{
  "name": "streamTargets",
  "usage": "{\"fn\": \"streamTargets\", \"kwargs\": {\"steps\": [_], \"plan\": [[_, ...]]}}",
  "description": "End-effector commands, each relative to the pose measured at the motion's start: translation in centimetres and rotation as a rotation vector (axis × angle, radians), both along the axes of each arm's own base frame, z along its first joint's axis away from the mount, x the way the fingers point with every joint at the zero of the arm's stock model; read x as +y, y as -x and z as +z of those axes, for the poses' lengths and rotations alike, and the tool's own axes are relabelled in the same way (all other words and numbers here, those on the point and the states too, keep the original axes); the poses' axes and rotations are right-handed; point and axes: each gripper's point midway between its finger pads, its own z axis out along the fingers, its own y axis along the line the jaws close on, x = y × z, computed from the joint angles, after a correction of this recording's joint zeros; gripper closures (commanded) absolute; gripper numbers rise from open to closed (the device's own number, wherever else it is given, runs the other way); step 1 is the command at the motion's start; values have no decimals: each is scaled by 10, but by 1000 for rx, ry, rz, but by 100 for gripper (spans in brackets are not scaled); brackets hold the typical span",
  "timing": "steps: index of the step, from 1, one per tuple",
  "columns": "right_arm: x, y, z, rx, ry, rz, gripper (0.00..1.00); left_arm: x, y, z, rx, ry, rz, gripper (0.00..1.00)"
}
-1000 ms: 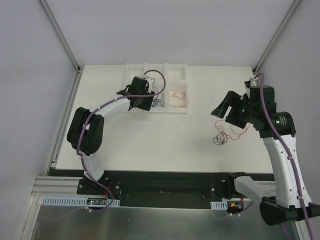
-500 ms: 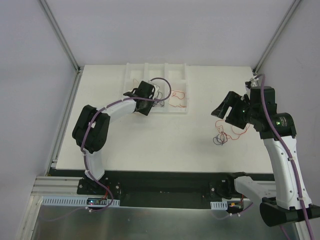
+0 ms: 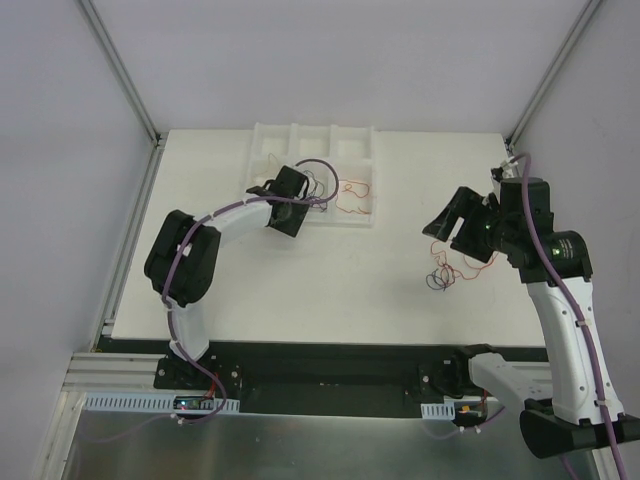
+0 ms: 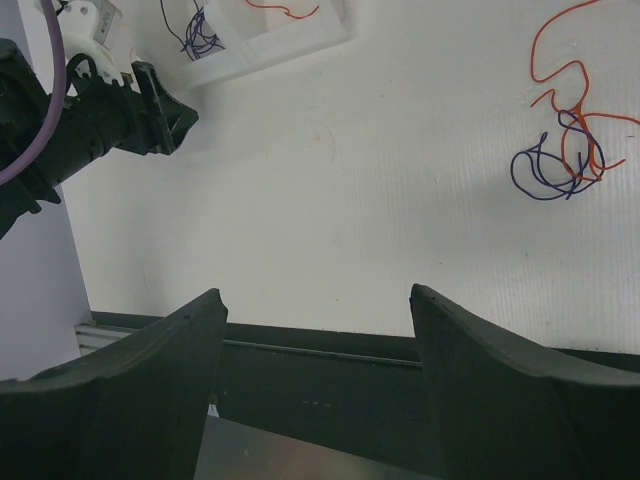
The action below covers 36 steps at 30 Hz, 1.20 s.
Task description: Untangle the cables
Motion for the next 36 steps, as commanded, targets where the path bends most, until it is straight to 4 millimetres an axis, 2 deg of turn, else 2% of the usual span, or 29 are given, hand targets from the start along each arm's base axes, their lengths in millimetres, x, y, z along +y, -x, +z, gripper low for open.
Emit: {"fn": "streamTargets", "kwargs": {"steps": [1, 5, 8, 13, 16, 22, 27, 29, 32, 36], "plan": [[-2, 2, 6, -25, -12, -25, 23, 3, 5, 41, -85, 76, 91, 43], [-2, 1, 7, -27, -11, -24, 23, 12, 4, 62, -98, 255, 209, 37], [-2, 0, 8, -31, -7, -16, 23, 13, 3, 61, -32, 416, 275, 41], [-2, -1, 10, -41, 0, -3, 23, 1, 1, 53, -9, 446, 200, 50], [-3, -2, 12, -51, 11, 1, 23, 3, 0, 44, -2, 414, 185, 59], [-4, -3, 14, -56, 22, 10, 22, -1, 2, 32, 38, 423, 188, 54], [-3, -3, 13, -52, 24, 22, 22, -1, -3, 14, 72, 396, 208, 57], [-4, -2, 13, -54, 27, 21, 22, -4, -8, 14, 74, 405, 207, 59], [-4, -1, 12, -55, 31, 23, 22, -2, -15, 18, 53, 390, 218, 67], [-5, -1, 11, -55, 35, 22, 22, 10, -21, 34, -12, 346, 243, 94]]}}
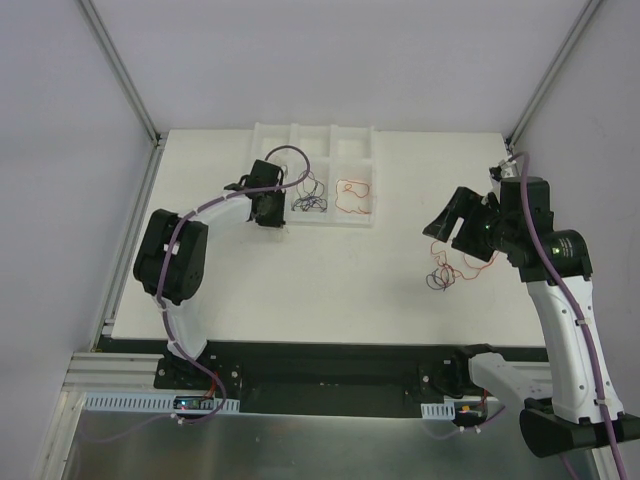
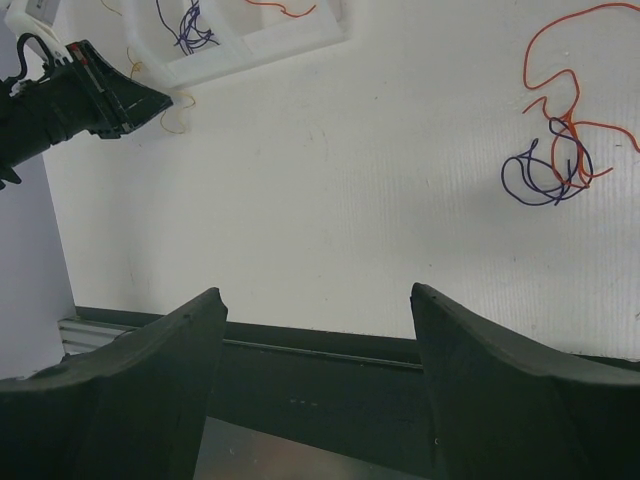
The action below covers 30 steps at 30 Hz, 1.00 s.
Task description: Untangle the cables
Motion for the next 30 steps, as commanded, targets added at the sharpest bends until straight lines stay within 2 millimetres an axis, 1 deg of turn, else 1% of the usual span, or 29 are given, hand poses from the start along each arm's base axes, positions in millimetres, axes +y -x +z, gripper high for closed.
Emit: {"fn": "streamTargets", "kwargs": {"steps": [1, 3, 5, 6, 9, 12, 14, 15, 16, 17, 20, 21, 22, 24, 26, 27, 28, 30], "plan": [[-4, -1, 12, -47, 13, -2, 22, 10, -22, 43, -133, -44, 51, 100], [-6, -2, 12, -48, 19, -6, 22, 16, -24, 57, -174, -57, 65, 100], [-7, -3, 12, -50, 25, -6, 22, 17, -28, 75, -221, -53, 71, 100], [-7, -3, 12, -49, 25, -5, 22, 18, -30, 81, -236, -49, 75, 100], [-6, -5, 12, -48, 27, -2, 22, 14, -45, 106, -295, 0, 89, 100], [-6, -5, 11, -44, 25, 1, 22, 12, -63, 122, -323, 47, 100, 100], [-5, -4, 12, -47, 22, 5, 22, 13, -69, 128, -321, 62, 116, 100], [-6, -4, 11, -47, 23, 4, 22, 13, -69, 130, -316, 70, 128, 100], [-7, -2, 11, -48, 25, 2, 22, 15, -67, 129, -301, 79, 149, 100], [-8, -2, 11, -50, 31, -1, 22, 19, -63, 125, -280, 88, 176, 96], [-11, 1, 10, -53, 37, -10, 22, 26, -49, 111, -208, 150, 241, 64], [-10, 2, 9, -50, 35, -8, 21, 30, -44, 104, -188, 151, 255, 57], [-10, 2, 9, -48, 35, -8, 21, 31, -41, 99, -178, 151, 256, 53], [-11, 3, 7, -42, 34, -9, 21, 33, -37, 91, -153, 150, 244, 52], [-10, 3, 7, -40, 31, -5, 22, 32, -26, 77, -83, 164, 246, 51], [-9, 2, 6, -36, 31, -1, 21, 30, -20, 70, -38, 171, 265, 51], [-9, 2, 6, -36, 30, -2, 21, 26, -13, 63, 15, 204, 299, 49], [-8, 0, 4, -31, 28, 2, 21, 19, 1, 48, 109, 264, 371, 48]]}}
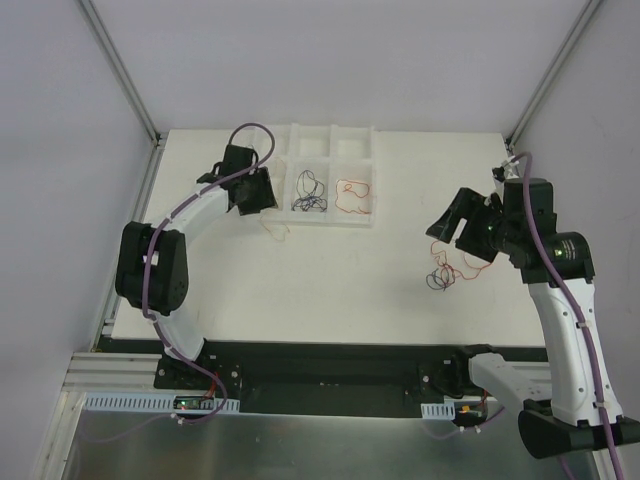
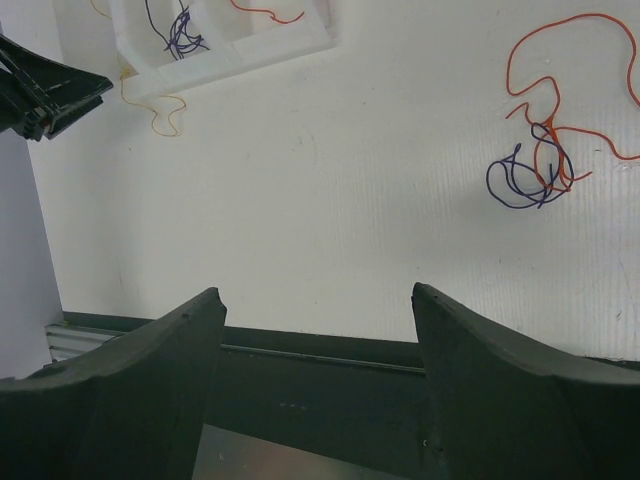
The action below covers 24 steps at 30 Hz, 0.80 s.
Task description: Untangle the cables
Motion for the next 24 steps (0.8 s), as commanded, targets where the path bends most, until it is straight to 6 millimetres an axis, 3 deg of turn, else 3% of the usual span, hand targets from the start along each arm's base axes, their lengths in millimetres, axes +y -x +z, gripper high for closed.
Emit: {"fn": "streamTargets", "kwargs": {"steps": [1, 6, 10, 16, 23, 24], "plan": [[-1, -2, 4, -17, -2, 3, 21, -18, 36, -23, 207, 178, 157, 48], [4, -5, 2, -7, -17, 15, 22, -24, 65, -50, 385, 298, 381, 50], [2, -5, 1, -8, -14, 13, 22, -21, 69, -60, 403, 308, 434, 49], [2, -5, 1, -8, -12, 14, 22, -26, 62, -82, 405, 365, 486, 60], [-1, -3, 1, -12, -4, 8, 21, -27, 44, -92, 342, 404, 520, 72], [-2, -3, 1, -11, -4, 7, 21, -26, 41, -91, 327, 400, 510, 81]]}}
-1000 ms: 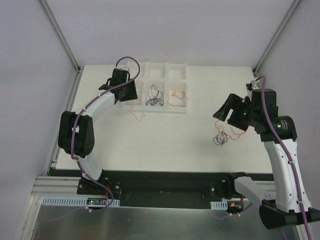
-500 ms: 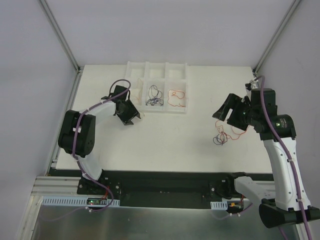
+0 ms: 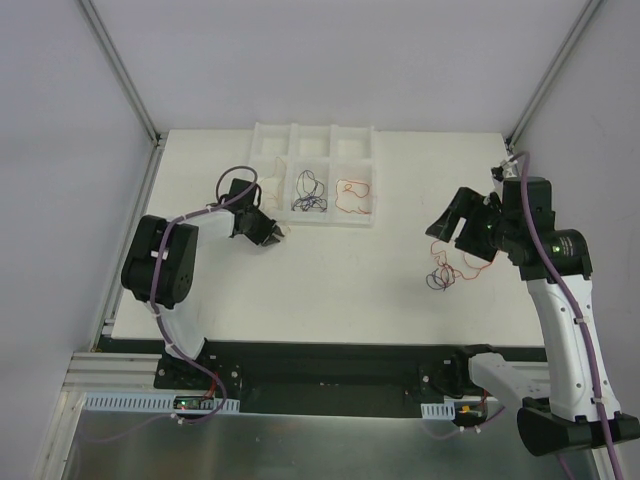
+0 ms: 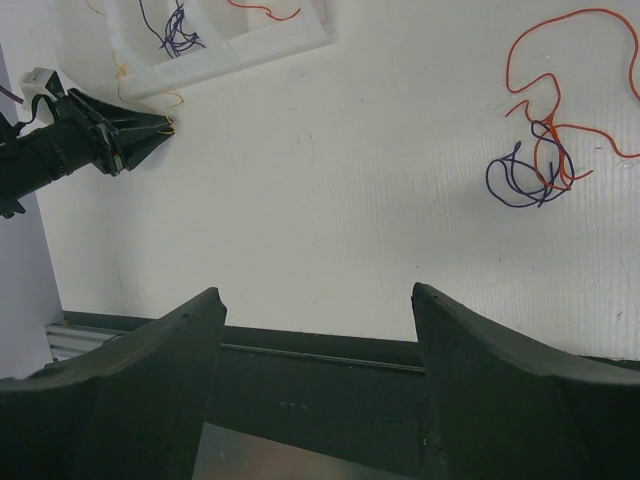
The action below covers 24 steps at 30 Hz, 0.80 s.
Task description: Untangle the cables
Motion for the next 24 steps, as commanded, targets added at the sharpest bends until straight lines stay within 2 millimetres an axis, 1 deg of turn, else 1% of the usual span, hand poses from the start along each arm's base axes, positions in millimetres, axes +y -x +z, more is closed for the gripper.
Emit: {"fn": "streamTargets", "kwargs": {"steps": [1, 2, 3, 5, 7, 12, 14, 15, 17, 18, 19, 21, 24], "plan": [[-1, 0, 6, -29, -3, 8, 22, 4, -10, -10, -34, -19, 24, 91], [-2, 0, 6, -31, -2, 6, 22, 5, -9, -7, -51, -30, 16, 98], [-1, 1, 6, -31, -1, 8, 21, 9, -8, -4, -67, -47, 15, 100], [-3, 1, 6, -34, 5, 4, 21, 16, -4, 5, -101, -79, 19, 100], [-4, 1, 7, -40, 8, 1, 21, 23, -5, 17, -159, -117, -4, 100], [-5, -2, 8, -38, 12, 3, 21, 24, -14, 60, -286, -180, -129, 100], [-5, -4, 7, -34, 10, 5, 21, 24, -20, 73, -329, -213, -176, 100], [-5, -4, 7, -34, 9, 8, 21, 27, -23, 77, -334, -242, -193, 100], [-3, -4, 6, -29, 5, 14, 21, 34, -33, 84, -349, -305, -211, 100], [-3, -5, 6, -28, 5, 14, 21, 34, -43, 91, -370, -327, -228, 100], [-3, -5, 6, -26, 4, 14, 21, 38, -51, 91, -371, -368, -234, 100], [-3, -5, 5, -23, 3, 17, 21, 38, -68, 94, -384, -412, -273, 100], [-3, -4, 5, -19, 3, 19, 21, 39, -91, 90, -372, -464, -324, 100]]}}
